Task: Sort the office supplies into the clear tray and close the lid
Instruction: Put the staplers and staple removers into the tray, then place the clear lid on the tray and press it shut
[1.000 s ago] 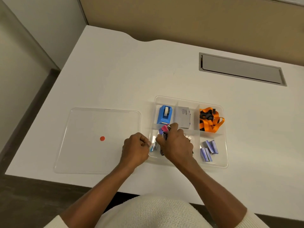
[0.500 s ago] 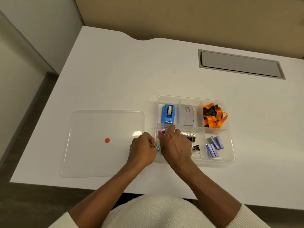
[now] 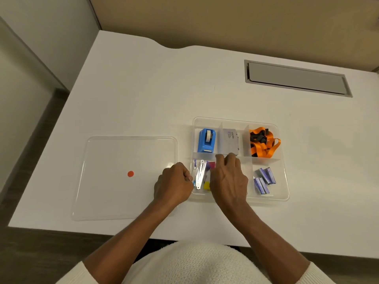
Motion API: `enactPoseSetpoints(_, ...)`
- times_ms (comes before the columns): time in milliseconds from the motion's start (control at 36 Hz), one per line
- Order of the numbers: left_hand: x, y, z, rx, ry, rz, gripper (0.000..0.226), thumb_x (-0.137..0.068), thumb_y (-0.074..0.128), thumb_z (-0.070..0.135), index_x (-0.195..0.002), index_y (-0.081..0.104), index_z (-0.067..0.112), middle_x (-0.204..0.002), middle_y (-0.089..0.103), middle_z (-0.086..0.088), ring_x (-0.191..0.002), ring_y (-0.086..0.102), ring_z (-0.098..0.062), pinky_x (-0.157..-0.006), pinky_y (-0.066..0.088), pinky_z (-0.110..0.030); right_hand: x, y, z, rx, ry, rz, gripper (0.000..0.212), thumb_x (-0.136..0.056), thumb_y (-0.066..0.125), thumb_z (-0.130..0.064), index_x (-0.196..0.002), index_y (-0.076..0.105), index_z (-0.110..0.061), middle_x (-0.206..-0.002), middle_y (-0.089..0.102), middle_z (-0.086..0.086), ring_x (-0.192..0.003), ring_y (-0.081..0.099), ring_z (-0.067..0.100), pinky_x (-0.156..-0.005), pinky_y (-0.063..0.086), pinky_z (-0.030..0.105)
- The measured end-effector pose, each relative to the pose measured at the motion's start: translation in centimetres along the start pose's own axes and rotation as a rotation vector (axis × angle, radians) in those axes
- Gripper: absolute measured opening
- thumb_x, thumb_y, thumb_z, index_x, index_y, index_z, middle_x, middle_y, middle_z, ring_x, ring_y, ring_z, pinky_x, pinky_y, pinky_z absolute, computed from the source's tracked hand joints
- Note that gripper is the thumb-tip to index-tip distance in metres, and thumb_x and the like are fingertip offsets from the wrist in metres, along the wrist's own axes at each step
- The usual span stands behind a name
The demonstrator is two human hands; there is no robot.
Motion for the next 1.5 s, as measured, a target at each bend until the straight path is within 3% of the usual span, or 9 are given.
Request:
enactPoseSetpoints(139, 0.2, 0.1, 0.3, -0.065, 0.009, 0.006, 0.009, -0.090, 0.066, 0.015, -0.096, 0.066, 0.022, -0.098, 0.073, 0.002, -0.089, 0.069, -0.022, -0.081, 0.061, -0.039, 0.2, 0.6, 0.5, 0.070, -0.049, -0.072, 0.059, -0.052, 0.101, -0.026, -0.097, 0.071, -0.005, -0.093, 0.066, 0.016, -0.078, 0.063, 0.028, -0.053, 0.056, 0.038)
enactPoseSetpoints(417, 0.8, 0.2, 0.4, -0.104, 0.000, 0.068, 0.006, -0.094, 0.066, 0.019, -0.100, 0.067, 0.021, -0.101, 0.074, 0.001, -0.089, 0.069, -0.021, -0.078, 0.059, -0.035, 0.3, 0.4, 0.6, 0.083, -0.092, -0.112, 0.044, -0.067, 0.094, -0.026, -0.099, 0.072, -0.005, -0.100, 0.067, 0.016, -0.089, 0.063, 0.030, -0.065, 0.058, 0.042)
enactPoseSetpoints(722, 1.4, -3.3, -2.8, -0.029, -0.089, 0.212, 0.037, -0.089, 0.069, 0.061, -0.085, 0.067, 0.024, -0.081, 0.071, 0.007, -0.076, 0.068, -0.017, -0.072, 0.061, -0.037, 1.4, -3.2, -2.1, -0.389, -0.267, 0.200, 0.046, -0.082, 0.082, -0.020, -0.122, 0.064, -0.010, -0.114, 0.063, 0.011, -0.099, 0.062, 0.026, -0.075, 0.056, 0.034)
enactPoseSetpoints(806, 1.2, -5.4, -4.9, -0.036, -0.117, 0.312, 0.034, -0.090, 0.070, 0.057, -0.086, 0.067, 0.023, -0.084, 0.071, 0.007, -0.076, 0.067, -0.017, -0.068, 0.060, -0.034, 1.6, -4.2, -4.1, -0.552, -0.313, 0.076, 0.048, -0.088, 0.075, -0.030, -0.131, 0.059, -0.017, -0.120, 0.062, 0.003, -0.095, 0.066, 0.014, -0.077, 0.045, 0.015)
enactPoseSetpoints(889, 0.8, -7.5, -7.6, -0.074, -0.138, 0.445, 0.032, -0.090, 0.072, 0.052, -0.091, 0.066, 0.021, -0.096, 0.070, 0.000, -0.088, 0.068, -0.025, -0.072, 0.059, -0.039, 1.6, -3.8, -6.9, -0.607, -0.333, -0.089, 0.060, -0.087, 0.074, -0.037, -0.139, 0.054, -0.016, -0.124, 0.063, 0.005, -0.101, 0.068, 0.017, -0.082, 0.052, 0.026)
enactPoseSetpoints(1028, -0.2, -10.6, -11.9, -0.213, -0.304, 0.522, 0.055, -0.088, 0.074, 0.051, -0.119, 0.062, 0.007, -0.122, 0.061, -0.020, -0.116, 0.055, -0.040, -0.092, 0.051, -0.052, 1.7, -1.2, -10.9, -0.419, -0.314, -0.284, 0.083, -0.091, 0.069, -0.040, -0.154, 0.027, -0.006, -0.143, 0.043, 0.023, -0.130, 0.044, 0.038, -0.105, 0.042, 0.041)
enactPoseSetpoints(1111, -0.8, -11.8, -14.0, -0.234, -0.407, 0.481, 0.077, -0.086, 0.075, 0.055, -0.133, 0.052, -0.001, -0.134, 0.053, -0.027, -0.124, 0.051, -0.045, -0.099, 0.048, -0.056, 1.8, 0.3, -12.4, -0.360, -0.287, -0.338, 0.095, -0.092, 0.070, -0.037, -0.158, 0.010, -0.005, -0.160, 0.011, 0.033, -0.149, 0.012, 0.053, -0.121, 0.026, 0.052)
enactPoseSetpoints(1278, -1.9, -12.1, -15.3, -0.190, -0.434, 0.389, 0.085, -0.085, 0.076, 0.055, -0.136, 0.047, -0.005, -0.137, 0.050, -0.029, -0.129, 0.047, -0.046, -0.101, 0.047, -0.058, 1.6, 2.2, -13.8, -0.369, -0.167, -0.414, 0.109, -0.088, 0.074, -0.038, -0.159, -0.004, -0.009, -0.160, -0.024, 0.034, -0.149, -0.017, 0.055, -0.125, 0.007, 0.059)
enactPoseSetpoints(1500, -2.5, -11.4, -14.8, -0.189, -0.478, 0.365, 0.092, -0.083, 0.077, 0.058, -0.142, 0.040, -0.002, -0.147, 0.042, -0.027, -0.139, 0.039, -0.045, -0.103, 0.043, -0.066, 2.1, 3.2, -14.7, -0.487, -0.014, -0.379, 0.115, -0.084, 0.074, -0.043, -0.159, -0.007, -0.010, -0.163, -0.015, 0.032, -0.150, -0.021, 0.049, -0.124, 0.001, 0.060)
Point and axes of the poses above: each hand's wrist, its own x-axis away from the middle knuckle, its own y-axis out of the palm, z = x × y, the point moved 2 cm from there along -x, towards the middle knuckle
